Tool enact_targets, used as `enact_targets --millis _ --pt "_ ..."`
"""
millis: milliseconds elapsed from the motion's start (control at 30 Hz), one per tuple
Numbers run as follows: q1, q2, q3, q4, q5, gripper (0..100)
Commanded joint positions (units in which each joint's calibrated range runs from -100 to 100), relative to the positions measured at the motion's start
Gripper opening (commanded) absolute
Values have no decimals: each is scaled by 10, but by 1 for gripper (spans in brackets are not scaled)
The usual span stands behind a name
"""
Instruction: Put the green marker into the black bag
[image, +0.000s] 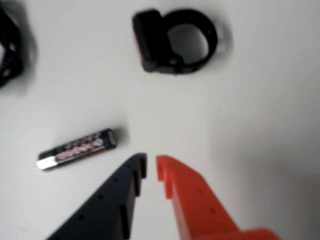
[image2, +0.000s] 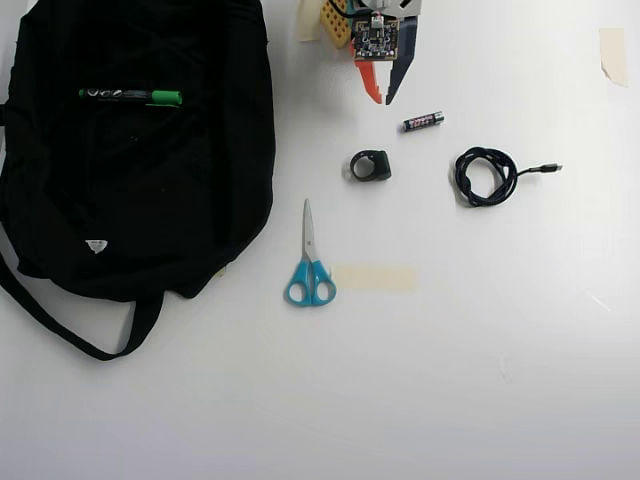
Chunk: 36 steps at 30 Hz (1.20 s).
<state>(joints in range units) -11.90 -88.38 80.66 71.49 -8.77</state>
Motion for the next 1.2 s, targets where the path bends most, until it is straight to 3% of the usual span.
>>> enact_targets --millis 0,333,1167 --pt "-4 -66 50 -9 3 2" --pt "-1 -113 166 0 1 2" --pt "1 -113 186 -25 3 2"
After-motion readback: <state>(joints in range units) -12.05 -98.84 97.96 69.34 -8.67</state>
